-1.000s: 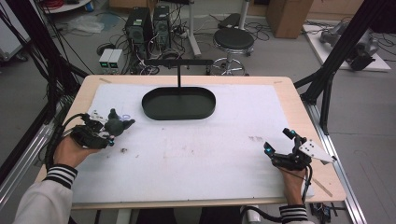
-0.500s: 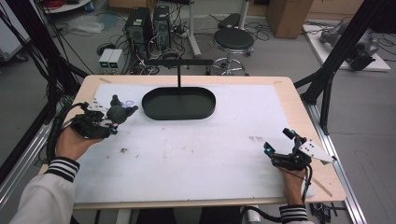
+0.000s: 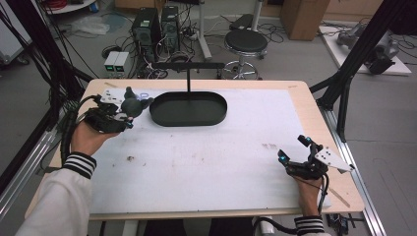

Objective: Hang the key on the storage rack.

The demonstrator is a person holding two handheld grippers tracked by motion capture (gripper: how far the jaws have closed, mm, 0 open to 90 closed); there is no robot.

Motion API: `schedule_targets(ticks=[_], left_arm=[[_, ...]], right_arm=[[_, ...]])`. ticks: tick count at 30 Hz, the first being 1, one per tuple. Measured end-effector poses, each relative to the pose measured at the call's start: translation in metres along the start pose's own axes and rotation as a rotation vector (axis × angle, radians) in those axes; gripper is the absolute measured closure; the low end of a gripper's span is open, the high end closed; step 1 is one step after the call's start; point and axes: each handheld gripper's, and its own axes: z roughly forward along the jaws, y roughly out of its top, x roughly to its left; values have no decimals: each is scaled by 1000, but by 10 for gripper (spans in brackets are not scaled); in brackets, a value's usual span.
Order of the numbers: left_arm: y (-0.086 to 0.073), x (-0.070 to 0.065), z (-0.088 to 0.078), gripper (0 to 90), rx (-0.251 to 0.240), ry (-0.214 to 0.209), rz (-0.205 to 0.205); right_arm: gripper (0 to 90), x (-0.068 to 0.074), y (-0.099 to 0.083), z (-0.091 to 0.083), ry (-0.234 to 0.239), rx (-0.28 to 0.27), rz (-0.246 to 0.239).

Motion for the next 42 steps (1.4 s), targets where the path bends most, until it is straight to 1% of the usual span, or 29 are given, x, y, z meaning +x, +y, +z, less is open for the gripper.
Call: schedule_targets(ticks=[5,6,7,8,9,13,14,17,18,19,24,25,27,30,31,37,39,40,42], left_arm=[[14,-2,5,558,-19,0,1],[16,-3,6,558,-23,15,0],[18,-2,6,558,-30,18,2],[20,-2,7,558,-29,18,-7],[24,-2,7,559,-30,22,-2],[29,-2,8,558,-29,30,-2],[33,-1,9,558,-28,30,-8],[36,0,11,559,-32,33,-8],[37,0,12,559,-37,31,-15],[39,1,13,559,-32,30,-18],[47,0,16,558,-37,33,-9],[49,0,17,558,-39,30,-7],[57,-1,18,558,-44,38,2],[60,-1,18,558,-47,30,2],[63,-2,20,558,-40,34,5],[67,-3,24,558,-42,33,5],[69,-2,25,558,-40,32,3],[70,-1,25,558,-49,31,-6],[71,0,25,558,-54,29,-9]], right_arm=[[5,0,0,0,-1,1,-3],[5,0,0,0,0,0,-2],[5,0,0,0,0,0,-2],[5,0,0,0,0,-1,-2],[4,0,0,0,0,0,-2],[4,0,0,0,1,0,-1],[5,0,0,0,1,0,-1],[5,0,0,0,1,0,-1],[5,0,0,0,1,0,-1],[5,0,0,0,1,0,-1],[5,0,0,0,1,0,-1],[5,0,0,0,1,0,-1],[5,0,0,0,0,0,0],[5,0,0,0,0,0,1],[5,0,0,0,0,1,0],[5,0,0,0,0,0,-2],[5,0,0,0,0,1,-3],[5,0,0,0,0,1,-2],[5,0,0,0,0,1,-2]])
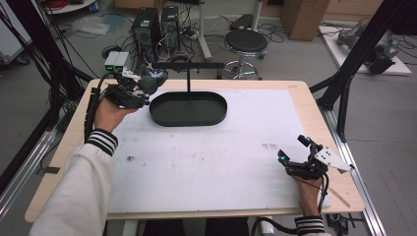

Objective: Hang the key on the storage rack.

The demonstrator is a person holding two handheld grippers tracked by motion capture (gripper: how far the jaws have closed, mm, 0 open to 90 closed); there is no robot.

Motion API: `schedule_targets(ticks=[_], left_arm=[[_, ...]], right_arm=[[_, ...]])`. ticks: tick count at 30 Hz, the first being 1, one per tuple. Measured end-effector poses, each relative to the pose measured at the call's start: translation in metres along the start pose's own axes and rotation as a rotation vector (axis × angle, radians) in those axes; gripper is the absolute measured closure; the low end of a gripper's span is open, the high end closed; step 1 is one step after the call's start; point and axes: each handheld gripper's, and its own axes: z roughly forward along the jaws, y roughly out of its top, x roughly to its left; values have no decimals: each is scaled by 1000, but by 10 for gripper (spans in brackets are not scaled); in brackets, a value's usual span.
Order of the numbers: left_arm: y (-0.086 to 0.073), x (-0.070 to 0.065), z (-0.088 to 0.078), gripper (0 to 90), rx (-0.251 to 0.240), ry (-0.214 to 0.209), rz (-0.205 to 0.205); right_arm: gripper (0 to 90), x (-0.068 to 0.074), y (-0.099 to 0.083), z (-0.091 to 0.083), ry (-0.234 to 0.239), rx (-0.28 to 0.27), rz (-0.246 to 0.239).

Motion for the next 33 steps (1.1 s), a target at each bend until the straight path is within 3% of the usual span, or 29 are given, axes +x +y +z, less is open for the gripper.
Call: schedule_targets(ticks=[19,33], left_arm=[[18,5,0,558,-38,9,-33],[21,14,7,558,-58,39,-67]], right_arm=[[5,0,0,0,0,0,0],[4,1,0,0,2,2,3]])
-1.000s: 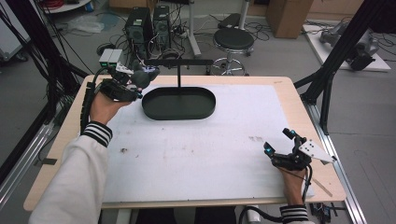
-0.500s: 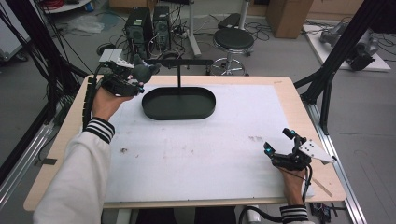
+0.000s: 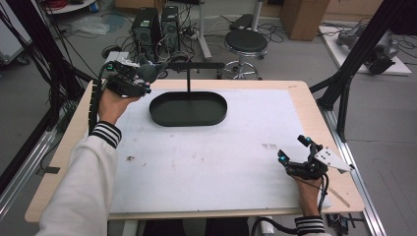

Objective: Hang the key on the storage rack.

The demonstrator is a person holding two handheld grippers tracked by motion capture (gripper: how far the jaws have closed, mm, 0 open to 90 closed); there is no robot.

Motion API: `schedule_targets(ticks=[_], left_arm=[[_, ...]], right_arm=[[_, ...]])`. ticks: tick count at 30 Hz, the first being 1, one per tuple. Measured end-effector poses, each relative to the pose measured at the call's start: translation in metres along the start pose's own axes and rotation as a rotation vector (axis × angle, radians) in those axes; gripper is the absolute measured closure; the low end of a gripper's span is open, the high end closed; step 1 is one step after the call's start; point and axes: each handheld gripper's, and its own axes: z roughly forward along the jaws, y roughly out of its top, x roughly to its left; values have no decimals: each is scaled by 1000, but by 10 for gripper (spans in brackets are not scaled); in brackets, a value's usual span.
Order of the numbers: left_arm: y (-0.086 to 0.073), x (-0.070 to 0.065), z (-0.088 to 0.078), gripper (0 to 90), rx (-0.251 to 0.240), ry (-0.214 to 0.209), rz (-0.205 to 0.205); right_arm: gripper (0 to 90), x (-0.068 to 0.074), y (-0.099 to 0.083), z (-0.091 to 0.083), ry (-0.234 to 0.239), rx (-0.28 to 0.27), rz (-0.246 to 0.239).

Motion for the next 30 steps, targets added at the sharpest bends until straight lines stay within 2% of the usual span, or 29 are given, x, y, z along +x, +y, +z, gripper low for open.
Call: schedule_targets(ticks=[8,17,24,30], left_arm=[[-1,5,8,558,-10,15,-26],[-5,11,16,558,29,19,-41],[-6,12,16,558,40,15,-42],[-17,13,19,558,47,14,-51]], right_arm=[[5,0,0,0,0,0,-2],[4,0,0,0,0,-2,-2],[5,0,0,0,0,-1,-4],[5,0,0,0,-1,0,-4]])
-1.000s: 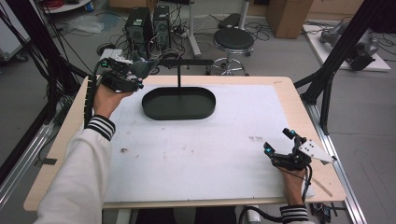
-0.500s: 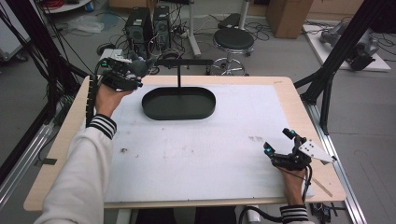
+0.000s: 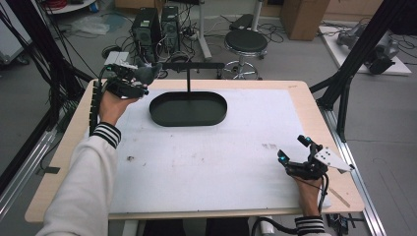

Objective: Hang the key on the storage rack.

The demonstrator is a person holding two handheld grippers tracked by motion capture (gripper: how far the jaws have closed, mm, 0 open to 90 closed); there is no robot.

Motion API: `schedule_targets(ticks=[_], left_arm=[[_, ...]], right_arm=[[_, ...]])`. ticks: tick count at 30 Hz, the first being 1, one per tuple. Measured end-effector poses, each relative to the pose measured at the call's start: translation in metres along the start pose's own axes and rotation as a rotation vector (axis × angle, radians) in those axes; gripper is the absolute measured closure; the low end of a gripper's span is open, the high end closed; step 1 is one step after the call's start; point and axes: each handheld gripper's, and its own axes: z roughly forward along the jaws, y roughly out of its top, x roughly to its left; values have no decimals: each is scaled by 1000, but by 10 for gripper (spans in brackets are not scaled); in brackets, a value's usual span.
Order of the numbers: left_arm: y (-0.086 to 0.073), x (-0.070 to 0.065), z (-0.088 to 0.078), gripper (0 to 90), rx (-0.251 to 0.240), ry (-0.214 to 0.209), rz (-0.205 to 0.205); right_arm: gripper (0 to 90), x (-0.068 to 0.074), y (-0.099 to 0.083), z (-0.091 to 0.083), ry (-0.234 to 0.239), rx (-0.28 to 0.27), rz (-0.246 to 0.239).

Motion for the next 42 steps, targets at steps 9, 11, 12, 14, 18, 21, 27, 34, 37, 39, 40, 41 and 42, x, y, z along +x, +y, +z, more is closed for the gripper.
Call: schedule_targets(ticks=[9,11,12,14,18,21,27,34,37,39,40,41,42], left_arm=[[-15,2,15,557,43,-6,-14],[-15,1,19,557,56,-5,-3],[-15,0,20,557,58,-6,-3],[-16,-2,24,558,64,-4,2],[-16,-3,28,555,66,-11,9],[-20,-4,32,481,34,-61,68],[-22,-1,27,49,-76,-157,34],[-45,-5,-16,17,-358,-273,117],[-67,-11,-37,17,-433,-304,130],[-84,-16,-46,17,-459,-324,124],[-92,-18,-50,17,-463,-332,118],[-100,-20,-53,17,-478,-335,111],[-106,-21,-56,17,-494,-333,111]], right_arm=[[5,0,0,0,-1,3,-2],[5,0,0,0,1,0,-1],[5,0,0,0,2,-1,-2],[5,0,0,0,1,1,-2],[5,0,0,0,1,0,2],[4,0,0,0,0,-1,5],[5,-1,0,0,0,-3,3],[4,-1,0,0,1,-2,3],[5,-1,0,0,0,-2,3],[5,0,0,0,1,-1,5],[5,0,0,0,1,-1,5],[5,0,0,0,-1,-3,3],[5,-1,0,0,0,-2,4]])
